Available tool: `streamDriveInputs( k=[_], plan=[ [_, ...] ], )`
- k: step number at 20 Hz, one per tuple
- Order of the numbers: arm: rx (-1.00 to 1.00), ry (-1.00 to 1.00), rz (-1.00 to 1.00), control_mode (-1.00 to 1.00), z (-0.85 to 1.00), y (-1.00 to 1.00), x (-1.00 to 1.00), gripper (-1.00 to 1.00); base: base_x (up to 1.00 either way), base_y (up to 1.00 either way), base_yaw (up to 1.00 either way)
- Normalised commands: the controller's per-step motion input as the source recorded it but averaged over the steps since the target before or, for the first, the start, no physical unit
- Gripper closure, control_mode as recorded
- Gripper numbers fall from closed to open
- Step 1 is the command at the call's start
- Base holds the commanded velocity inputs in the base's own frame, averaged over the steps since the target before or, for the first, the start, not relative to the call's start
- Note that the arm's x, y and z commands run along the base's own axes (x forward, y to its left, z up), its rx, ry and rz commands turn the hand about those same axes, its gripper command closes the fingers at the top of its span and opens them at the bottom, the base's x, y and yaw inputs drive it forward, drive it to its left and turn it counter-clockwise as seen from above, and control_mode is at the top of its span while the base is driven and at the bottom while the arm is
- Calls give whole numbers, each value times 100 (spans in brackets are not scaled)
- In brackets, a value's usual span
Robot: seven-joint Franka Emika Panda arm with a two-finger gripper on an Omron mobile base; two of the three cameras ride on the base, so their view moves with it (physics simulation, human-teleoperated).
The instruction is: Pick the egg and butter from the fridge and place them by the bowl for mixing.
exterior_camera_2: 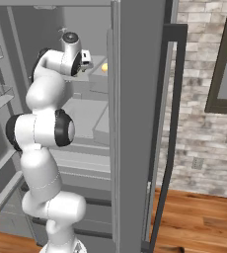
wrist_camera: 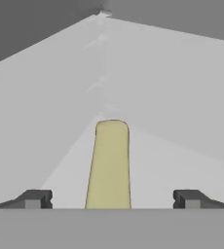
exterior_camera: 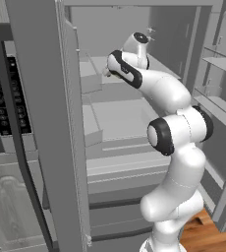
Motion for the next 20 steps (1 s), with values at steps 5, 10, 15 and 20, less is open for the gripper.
streamDriveInputs(
  k=[5, 10, 15, 20],
  plan=[
    [0, 0, 1, -100, -54, 4, -6, 100, 0, 0, 0],
    [0, 7, 0, -100, -58, 0, -34, 100, 0, 0, 0],
    [0, 3, 0, -100, -31, 0, -38, 100, 0, 0, 0],
    [0, -2, 0, -100, 0, -10, -78, 100, 0, 0, 0]
  ],
)
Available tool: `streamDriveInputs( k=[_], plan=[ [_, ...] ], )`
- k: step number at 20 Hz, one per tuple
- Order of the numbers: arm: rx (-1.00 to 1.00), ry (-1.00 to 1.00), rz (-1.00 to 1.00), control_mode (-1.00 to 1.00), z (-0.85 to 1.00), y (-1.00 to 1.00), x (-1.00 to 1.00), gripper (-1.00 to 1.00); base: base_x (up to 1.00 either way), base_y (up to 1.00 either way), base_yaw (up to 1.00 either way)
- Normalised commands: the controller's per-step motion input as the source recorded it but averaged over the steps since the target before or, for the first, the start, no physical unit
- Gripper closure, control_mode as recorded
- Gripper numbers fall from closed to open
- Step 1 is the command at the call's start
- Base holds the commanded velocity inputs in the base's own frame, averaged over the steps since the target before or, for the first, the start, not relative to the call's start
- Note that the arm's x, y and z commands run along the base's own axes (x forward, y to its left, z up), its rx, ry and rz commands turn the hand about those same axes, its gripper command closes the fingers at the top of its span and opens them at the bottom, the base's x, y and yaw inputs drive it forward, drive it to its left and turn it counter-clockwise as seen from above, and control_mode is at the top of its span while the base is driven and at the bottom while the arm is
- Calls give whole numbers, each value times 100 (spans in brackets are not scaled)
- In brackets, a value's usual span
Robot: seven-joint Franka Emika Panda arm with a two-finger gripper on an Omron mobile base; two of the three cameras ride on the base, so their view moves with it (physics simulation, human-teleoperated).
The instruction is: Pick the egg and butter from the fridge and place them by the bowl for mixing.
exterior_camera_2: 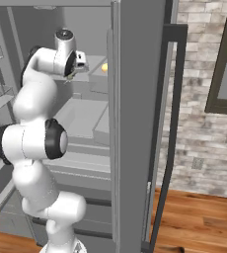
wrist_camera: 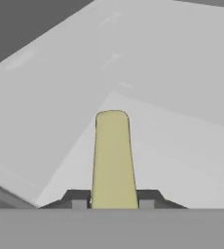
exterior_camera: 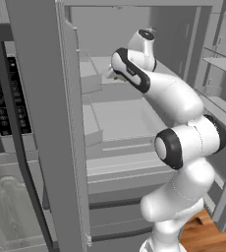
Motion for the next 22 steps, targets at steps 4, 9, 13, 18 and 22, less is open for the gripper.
streamDriveInputs(
  k=[4, 9, 13, 18, 22],
  plan=[
    [0, -8, 0, -100, 6, -8, -85, 100, 0, 0, 0],
    [0, -14, -1, -100, 6, -10, -93, 100, 0, 0, 0],
    [0, -8, -3, -100, 3, -12, -92, 100, 0, 0, 0],
    [0, 0, -10, -100, 2, -9, -85, 100, 0, 0, 0],
    [1, 0, -15, -100, 0, -11, -83, 100, 0, 0, 0]
  ],
)
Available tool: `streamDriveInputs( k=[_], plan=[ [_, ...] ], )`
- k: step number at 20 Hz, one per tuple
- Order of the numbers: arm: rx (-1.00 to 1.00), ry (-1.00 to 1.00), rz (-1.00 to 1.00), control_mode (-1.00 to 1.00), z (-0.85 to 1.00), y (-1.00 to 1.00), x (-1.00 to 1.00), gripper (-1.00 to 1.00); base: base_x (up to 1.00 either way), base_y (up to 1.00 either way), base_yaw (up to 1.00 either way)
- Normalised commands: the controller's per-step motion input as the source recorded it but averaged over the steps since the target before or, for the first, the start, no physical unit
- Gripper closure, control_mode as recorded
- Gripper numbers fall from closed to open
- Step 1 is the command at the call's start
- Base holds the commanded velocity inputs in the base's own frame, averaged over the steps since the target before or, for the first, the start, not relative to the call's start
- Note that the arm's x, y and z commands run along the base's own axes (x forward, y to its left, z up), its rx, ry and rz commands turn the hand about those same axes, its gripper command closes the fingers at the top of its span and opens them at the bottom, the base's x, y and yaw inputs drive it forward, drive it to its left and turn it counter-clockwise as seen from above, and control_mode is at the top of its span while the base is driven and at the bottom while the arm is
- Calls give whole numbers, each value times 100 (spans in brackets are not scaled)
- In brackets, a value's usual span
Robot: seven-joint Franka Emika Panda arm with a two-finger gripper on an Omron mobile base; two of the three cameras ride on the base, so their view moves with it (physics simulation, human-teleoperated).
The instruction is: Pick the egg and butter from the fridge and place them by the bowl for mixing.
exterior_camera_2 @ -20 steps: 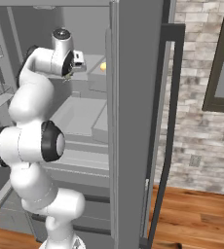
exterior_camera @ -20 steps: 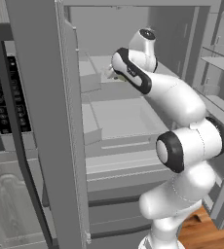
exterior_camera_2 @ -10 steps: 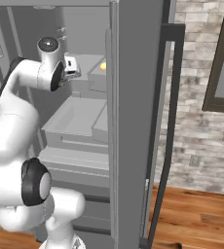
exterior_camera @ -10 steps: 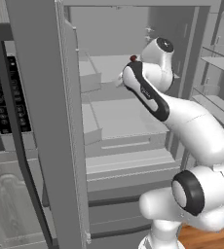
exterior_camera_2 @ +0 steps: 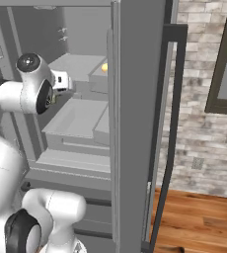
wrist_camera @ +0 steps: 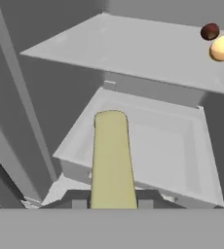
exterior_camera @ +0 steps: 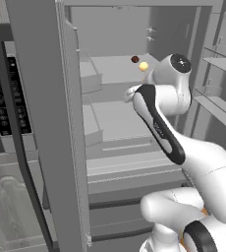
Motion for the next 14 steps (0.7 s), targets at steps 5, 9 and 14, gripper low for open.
streamDriveInputs(
  k=[5, 9, 14],
  plan=[
    [7, 0, -17, -100, -1, -14, -70, 100, 0, 0, 0],
    [13, 0, -17, -100, -13, -17, -56, 100, 0, 0, 0],
    [7, 1, -7, -100, -12, -10, -35, 100, 0, 0, 0]
  ],
)
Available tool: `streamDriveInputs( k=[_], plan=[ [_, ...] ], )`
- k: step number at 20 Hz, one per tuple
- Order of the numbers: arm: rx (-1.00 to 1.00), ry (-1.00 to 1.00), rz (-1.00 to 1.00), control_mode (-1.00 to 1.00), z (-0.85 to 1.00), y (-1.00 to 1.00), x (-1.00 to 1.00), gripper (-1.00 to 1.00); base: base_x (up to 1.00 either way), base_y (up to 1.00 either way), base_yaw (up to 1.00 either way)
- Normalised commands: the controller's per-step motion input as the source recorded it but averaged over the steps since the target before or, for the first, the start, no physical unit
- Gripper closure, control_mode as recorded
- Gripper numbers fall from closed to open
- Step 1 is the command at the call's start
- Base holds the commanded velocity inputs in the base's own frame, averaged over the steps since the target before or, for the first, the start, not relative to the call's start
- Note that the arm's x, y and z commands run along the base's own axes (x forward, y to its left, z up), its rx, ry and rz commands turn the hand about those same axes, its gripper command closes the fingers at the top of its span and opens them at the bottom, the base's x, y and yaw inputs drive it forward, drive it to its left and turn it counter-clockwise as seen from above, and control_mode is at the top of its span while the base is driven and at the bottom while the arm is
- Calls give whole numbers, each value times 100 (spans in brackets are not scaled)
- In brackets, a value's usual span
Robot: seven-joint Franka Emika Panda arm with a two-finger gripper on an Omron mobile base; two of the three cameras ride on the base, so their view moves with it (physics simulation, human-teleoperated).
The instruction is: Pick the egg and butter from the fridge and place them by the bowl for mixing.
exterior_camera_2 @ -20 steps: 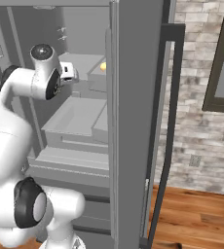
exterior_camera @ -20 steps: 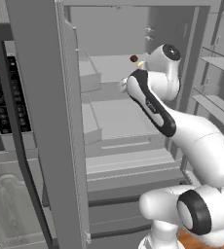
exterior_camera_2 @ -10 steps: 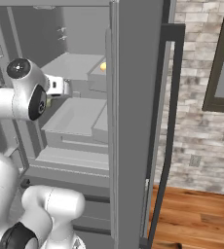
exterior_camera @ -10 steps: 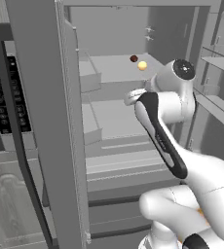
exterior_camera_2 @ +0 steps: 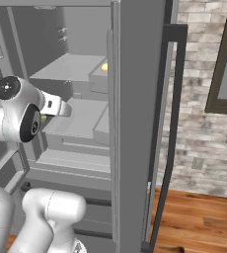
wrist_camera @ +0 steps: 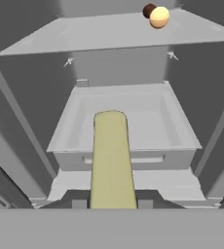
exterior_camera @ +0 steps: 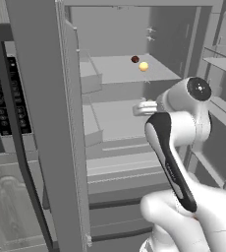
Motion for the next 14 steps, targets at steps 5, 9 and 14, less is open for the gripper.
streamDriveInputs(
  k=[5, 9, 14],
  plan=[
    [0, 0, 0, -100, 0, 0, -1, 100, 0, 0, 0],
    [0, 0, 0, -100, 0, 0, 0, 100, 0, 0, 0],
    [0, 0, 0, 100, 0, 0, 0, 100, -8, 0, 1]
  ],
)
